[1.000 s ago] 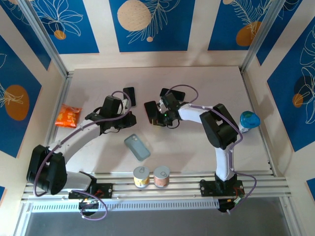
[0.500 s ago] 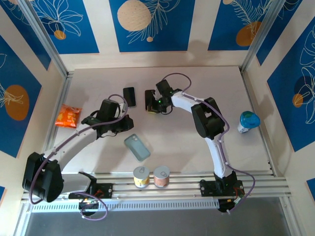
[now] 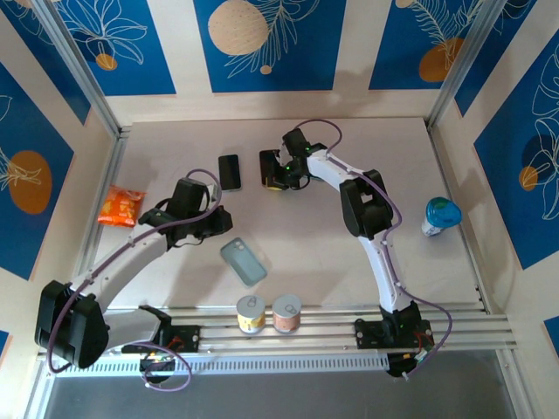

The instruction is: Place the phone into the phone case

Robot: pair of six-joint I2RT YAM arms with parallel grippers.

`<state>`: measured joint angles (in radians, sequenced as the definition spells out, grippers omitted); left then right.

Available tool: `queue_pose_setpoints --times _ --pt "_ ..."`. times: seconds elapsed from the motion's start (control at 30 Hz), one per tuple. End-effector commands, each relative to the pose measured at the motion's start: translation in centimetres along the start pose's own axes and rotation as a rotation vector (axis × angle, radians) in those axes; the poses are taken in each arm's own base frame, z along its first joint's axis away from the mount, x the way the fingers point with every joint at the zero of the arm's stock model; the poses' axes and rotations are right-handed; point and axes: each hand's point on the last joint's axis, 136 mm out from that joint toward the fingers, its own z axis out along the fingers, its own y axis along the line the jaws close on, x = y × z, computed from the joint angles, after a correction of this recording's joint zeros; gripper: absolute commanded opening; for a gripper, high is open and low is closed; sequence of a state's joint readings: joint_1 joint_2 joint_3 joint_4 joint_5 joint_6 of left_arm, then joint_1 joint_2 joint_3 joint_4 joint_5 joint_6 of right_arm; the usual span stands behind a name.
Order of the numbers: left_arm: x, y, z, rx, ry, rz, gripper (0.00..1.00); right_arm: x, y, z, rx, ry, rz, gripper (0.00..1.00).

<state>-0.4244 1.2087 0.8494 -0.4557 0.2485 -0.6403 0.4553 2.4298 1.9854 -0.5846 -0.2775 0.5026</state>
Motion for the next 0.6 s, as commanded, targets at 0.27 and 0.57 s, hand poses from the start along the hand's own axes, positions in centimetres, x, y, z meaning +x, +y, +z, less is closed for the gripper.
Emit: queue_pose_setpoints --times 0.27,0.57 --pt "0.9 1.2 3.3 -0.003 0.079 0.015 0.15 -2.1 1.5 -12.4 0.001 -0.146 -0.078 0.44" --pt "1.0 1.5 3.6 -0.014 0.080 0.022 0.15 -5.5 -7.3 -12.7 0.084 -0.151 0.116 0.12"
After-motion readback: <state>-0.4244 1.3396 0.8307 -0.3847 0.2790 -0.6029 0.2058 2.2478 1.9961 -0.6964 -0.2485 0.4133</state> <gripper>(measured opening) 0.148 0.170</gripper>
